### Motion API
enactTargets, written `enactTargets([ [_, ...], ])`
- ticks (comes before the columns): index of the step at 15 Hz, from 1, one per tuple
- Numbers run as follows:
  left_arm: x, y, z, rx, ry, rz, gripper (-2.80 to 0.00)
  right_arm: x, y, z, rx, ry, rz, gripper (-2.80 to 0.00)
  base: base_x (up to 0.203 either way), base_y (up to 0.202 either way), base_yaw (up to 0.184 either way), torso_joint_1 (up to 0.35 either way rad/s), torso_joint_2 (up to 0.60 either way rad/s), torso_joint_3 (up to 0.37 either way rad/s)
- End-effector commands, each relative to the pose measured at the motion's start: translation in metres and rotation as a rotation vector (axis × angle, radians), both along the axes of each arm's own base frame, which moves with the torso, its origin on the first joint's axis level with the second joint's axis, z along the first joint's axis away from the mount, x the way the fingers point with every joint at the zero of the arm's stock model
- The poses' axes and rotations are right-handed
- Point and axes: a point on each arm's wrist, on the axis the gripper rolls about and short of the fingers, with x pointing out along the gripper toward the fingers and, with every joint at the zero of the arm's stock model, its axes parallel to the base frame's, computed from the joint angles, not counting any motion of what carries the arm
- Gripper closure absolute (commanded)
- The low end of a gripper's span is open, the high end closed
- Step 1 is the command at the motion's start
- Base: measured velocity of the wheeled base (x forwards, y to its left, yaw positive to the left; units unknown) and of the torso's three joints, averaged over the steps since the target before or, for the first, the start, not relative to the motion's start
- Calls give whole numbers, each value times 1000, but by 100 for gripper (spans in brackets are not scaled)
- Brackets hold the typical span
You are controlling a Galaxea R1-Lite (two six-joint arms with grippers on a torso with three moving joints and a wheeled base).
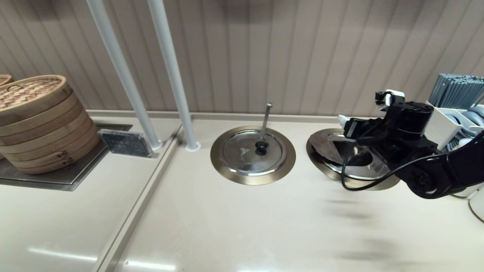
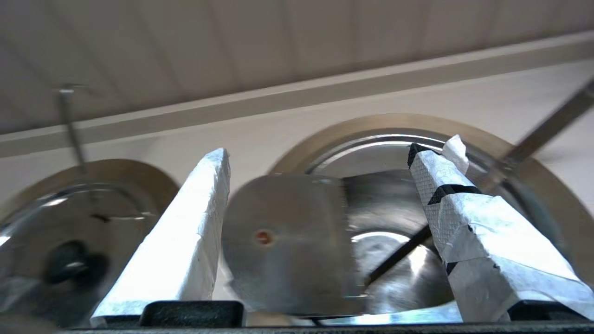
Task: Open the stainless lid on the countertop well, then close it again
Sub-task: Stir with a spoon
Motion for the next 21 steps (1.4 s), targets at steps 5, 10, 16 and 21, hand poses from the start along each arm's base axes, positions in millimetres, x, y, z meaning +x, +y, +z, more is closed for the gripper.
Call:
enactTargets([
  [5,0,0,0,0,2,0,0,50,-69,-4,63,292,-194,-280,0,0,0,0,0,0],
  [10,0,0,0,0,-1,0,0,64,-96,-25,74,430,-238,-280,0,0,0,0,0,0],
  [16,0,0,0,0,-2,0,0,100,-135,-54,111,425,-249,-280,0,0,0,0,0,0],
  [21,0,0,0,0,0,0,0,121,-144,-65,119,395,-226,-280,0,0,0,0,0,0],
])
